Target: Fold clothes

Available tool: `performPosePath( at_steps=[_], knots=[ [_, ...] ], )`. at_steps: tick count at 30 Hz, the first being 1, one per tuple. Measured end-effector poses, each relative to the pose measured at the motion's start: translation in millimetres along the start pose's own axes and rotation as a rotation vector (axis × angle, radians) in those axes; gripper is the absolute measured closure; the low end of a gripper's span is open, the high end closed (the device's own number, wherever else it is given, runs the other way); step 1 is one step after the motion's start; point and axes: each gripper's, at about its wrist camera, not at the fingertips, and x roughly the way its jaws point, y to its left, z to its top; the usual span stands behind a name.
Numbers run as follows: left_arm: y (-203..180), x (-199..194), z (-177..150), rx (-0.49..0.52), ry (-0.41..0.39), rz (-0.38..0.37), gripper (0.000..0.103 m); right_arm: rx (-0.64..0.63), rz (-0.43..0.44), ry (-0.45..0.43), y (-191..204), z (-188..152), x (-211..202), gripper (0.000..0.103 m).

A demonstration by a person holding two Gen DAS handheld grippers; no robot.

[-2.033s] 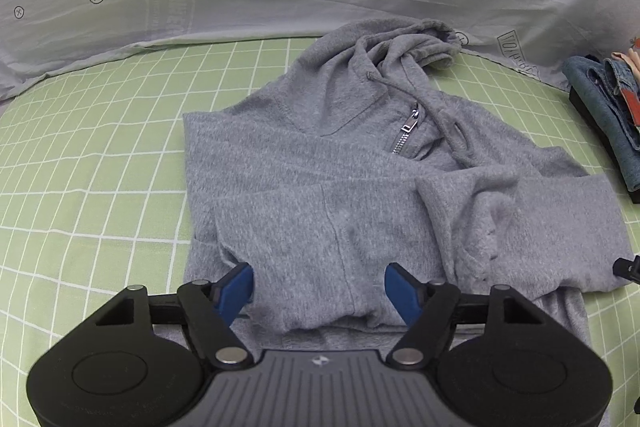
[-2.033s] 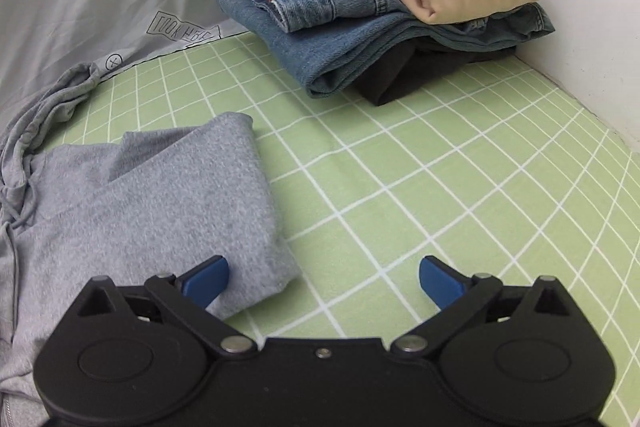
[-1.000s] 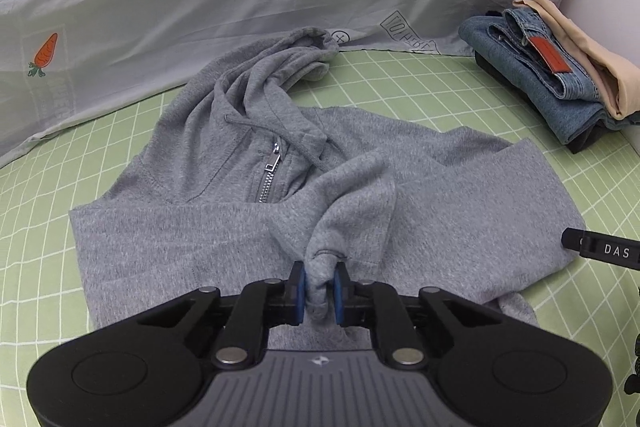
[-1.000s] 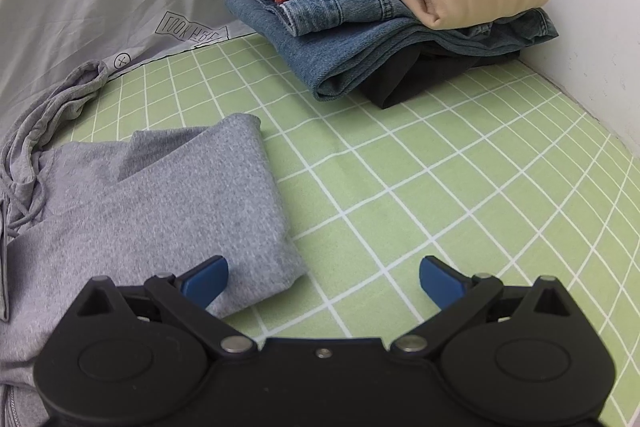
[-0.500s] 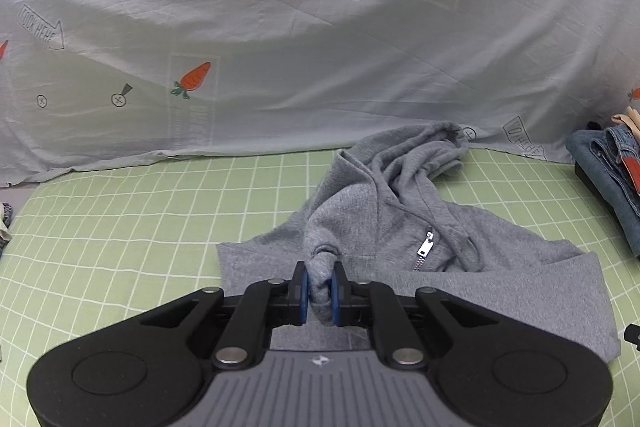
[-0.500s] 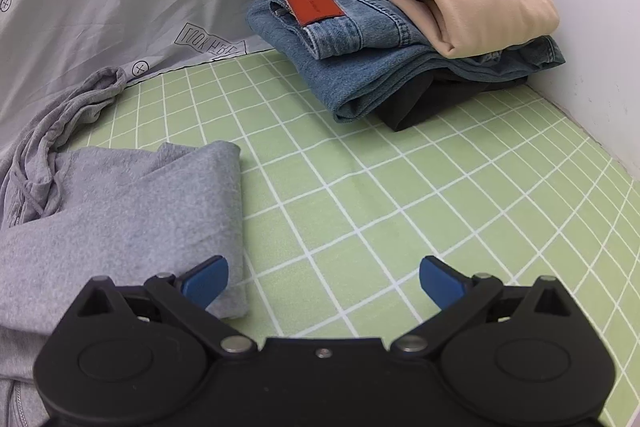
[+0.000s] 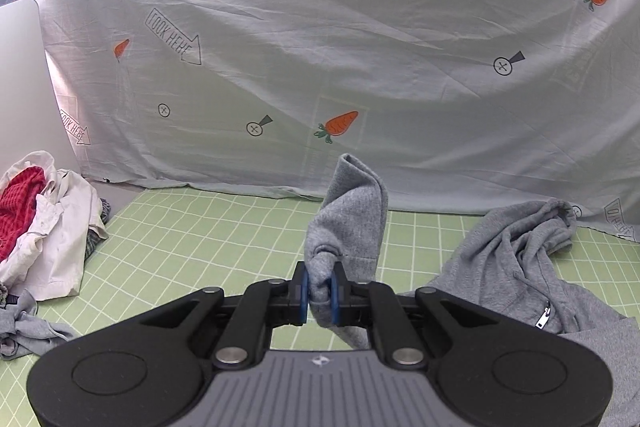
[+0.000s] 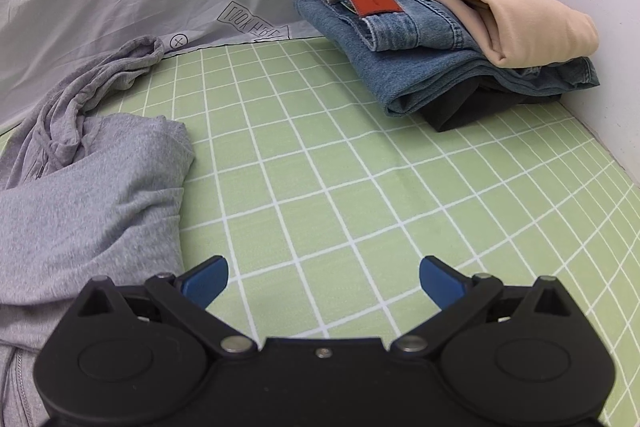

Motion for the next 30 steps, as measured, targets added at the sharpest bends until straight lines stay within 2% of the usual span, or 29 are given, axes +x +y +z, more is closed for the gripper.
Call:
performPosePath(
  at_steps=[10, 15, 18, 23, 27, 30],
  knots=[
    [50.0, 8.3, -0.7, -0.084, 0.0, 0.142, 0.091, -0.095, 0.041, 0.004, 22.4, -1.8, -1.8, 0.0],
    [67.1, 11.3, -2.5, -0.125, 0.013, 0.173, 0.091, -0.117, 0.055, 0.007, 27.9, -1.5, -1.2, 0.0],
    [68.8, 17.1, -11.4, -0.133, 0.05, 0.177, 0.091, -0.127, 0.059, 0.015, 30.7, -2.5, 0.1, 0.0],
    [76.3, 34.5, -39.8, -0.174, 0.199, 0.216, 0.09, -0.142, 0.054, 0.035, 32.3, -3.5, 2.9, 0.0],
    [90.1, 36.4, -58.6, -0.231, 0.271, 0.23, 0.086, -0.149, 0.048, 0.046, 32.5, -3.9, 4.2, 0.0],
    [101.3, 35.7, -67.8, -0.278, 0.303, 0.251, 0.077, -0.16, 0.044, 0.055, 34.2, -4.4, 5.6, 0.0]
  ],
)
